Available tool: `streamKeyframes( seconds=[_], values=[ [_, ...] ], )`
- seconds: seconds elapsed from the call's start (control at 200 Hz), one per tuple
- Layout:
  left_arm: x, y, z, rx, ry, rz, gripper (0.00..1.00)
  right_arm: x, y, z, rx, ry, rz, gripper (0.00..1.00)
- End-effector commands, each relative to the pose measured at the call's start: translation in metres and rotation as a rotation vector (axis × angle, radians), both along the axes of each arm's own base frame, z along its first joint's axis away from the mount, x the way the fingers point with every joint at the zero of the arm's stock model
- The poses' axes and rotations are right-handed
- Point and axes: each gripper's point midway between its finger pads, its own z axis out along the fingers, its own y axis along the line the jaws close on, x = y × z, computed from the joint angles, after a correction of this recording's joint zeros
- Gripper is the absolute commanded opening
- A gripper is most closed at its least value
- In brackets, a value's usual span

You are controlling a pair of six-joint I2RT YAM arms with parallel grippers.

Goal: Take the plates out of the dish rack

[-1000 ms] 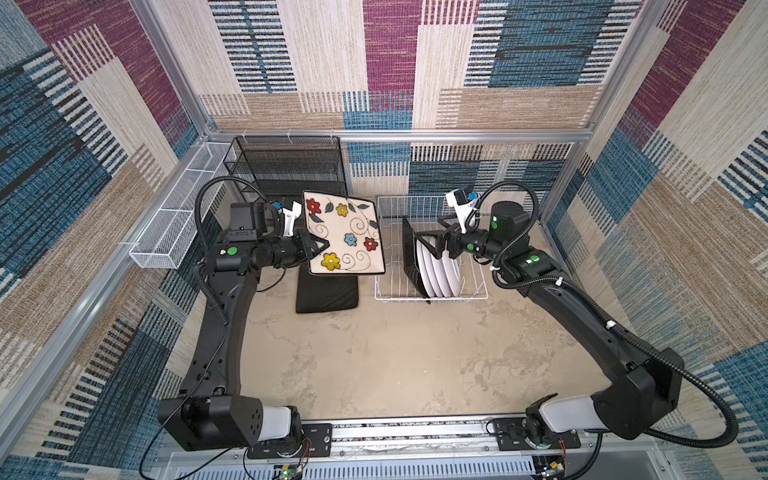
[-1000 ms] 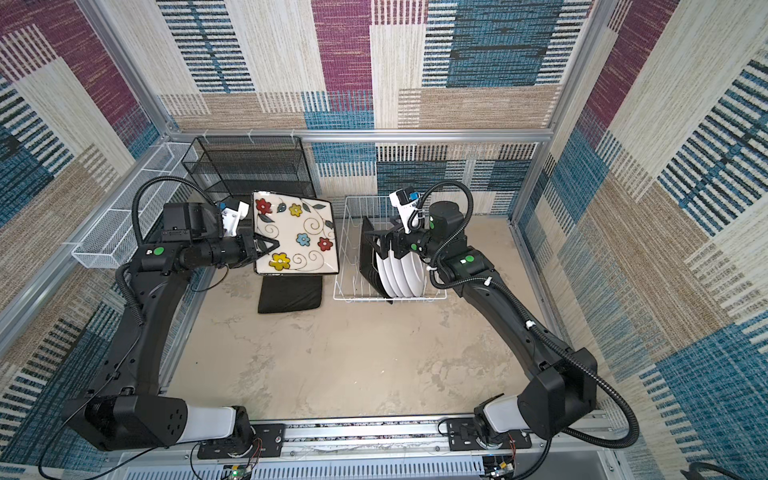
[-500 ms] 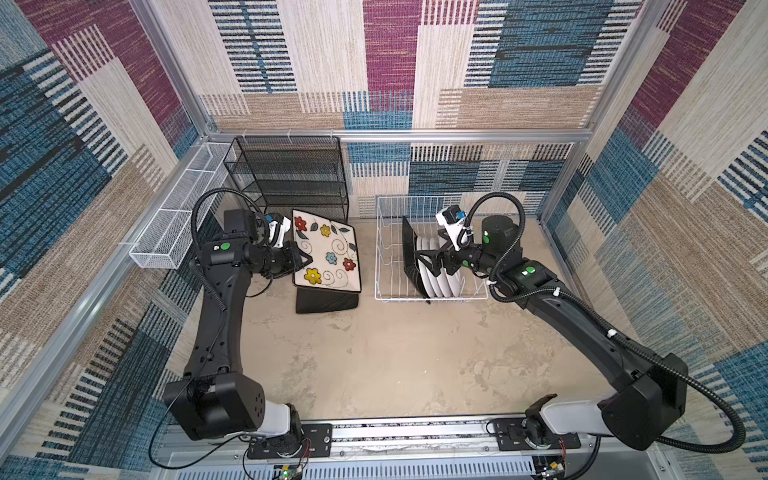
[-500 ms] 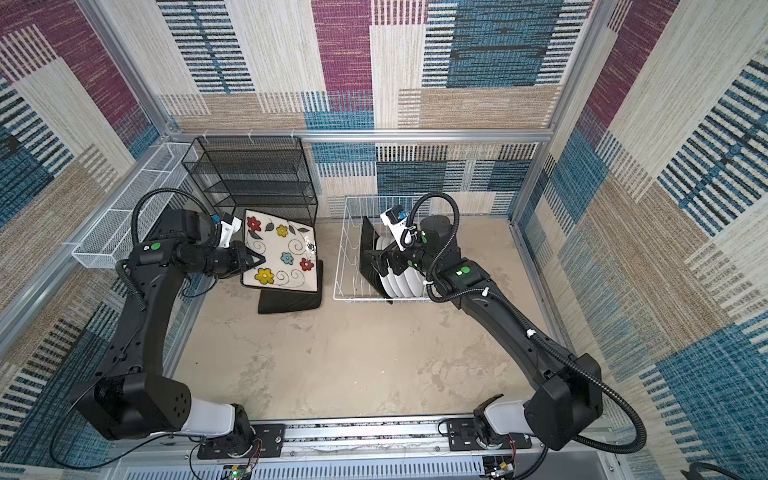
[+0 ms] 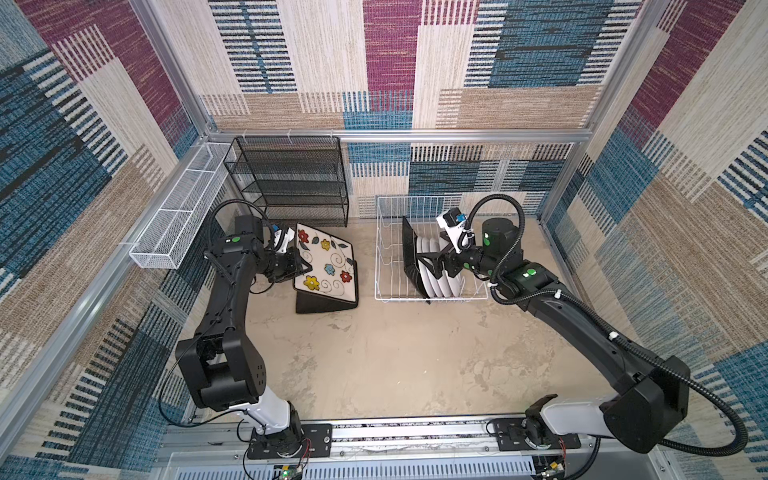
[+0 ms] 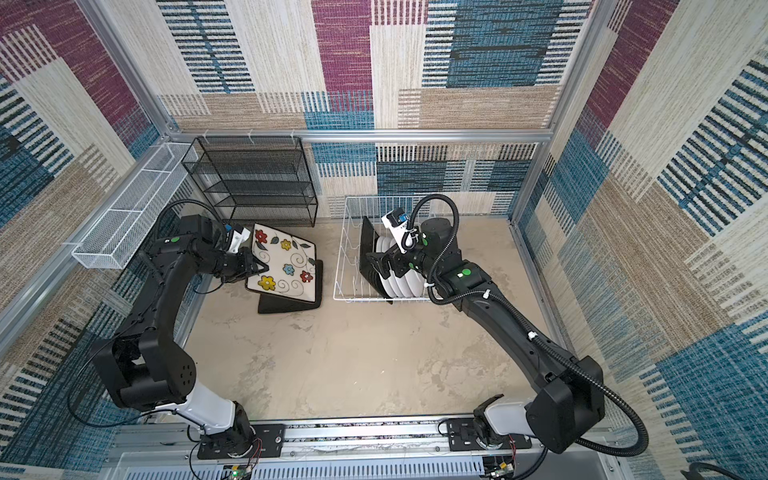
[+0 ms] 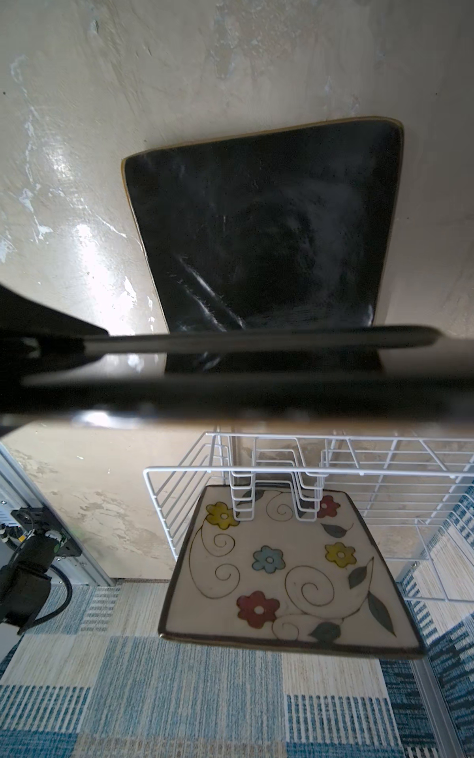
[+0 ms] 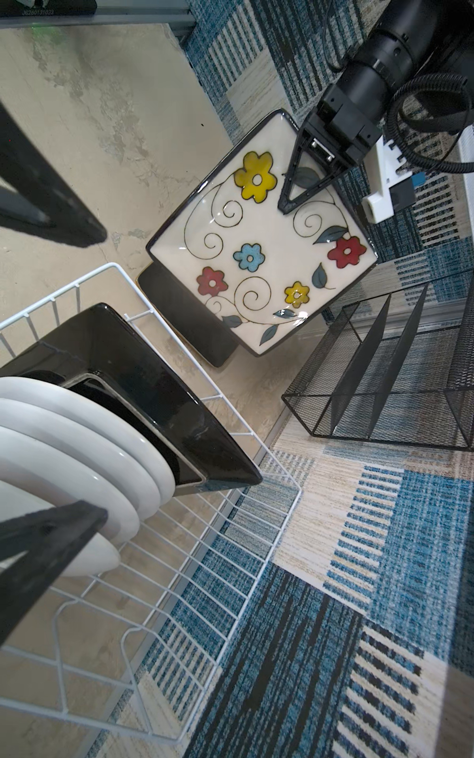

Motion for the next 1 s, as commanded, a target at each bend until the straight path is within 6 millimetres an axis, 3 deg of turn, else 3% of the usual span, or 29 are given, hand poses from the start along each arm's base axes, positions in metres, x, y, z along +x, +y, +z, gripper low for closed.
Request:
streamKeyframes(
  seconds=[0.0, 0.301, 0.997],
  values=[
    [0.017, -0.008, 0.008, -0.066, -0.103, -0.072, 0.00, 0.000, -0.002, 0.002, 0.003, -0.009, -0.009, 0.99],
    [0.034, -0.002, -0.020, -0.143, -0.059, -0.098, 0.00, -0.001, -0.003, -0.004, 0.004, 0.012, -0.019, 0.99],
    [0.039, 0.011, -0.069, -0.309, 0.012, -0.092, 0.00, 0.008, 0.000, -0.010, 0.011, 0.049, -0.040, 0.99]
  ],
)
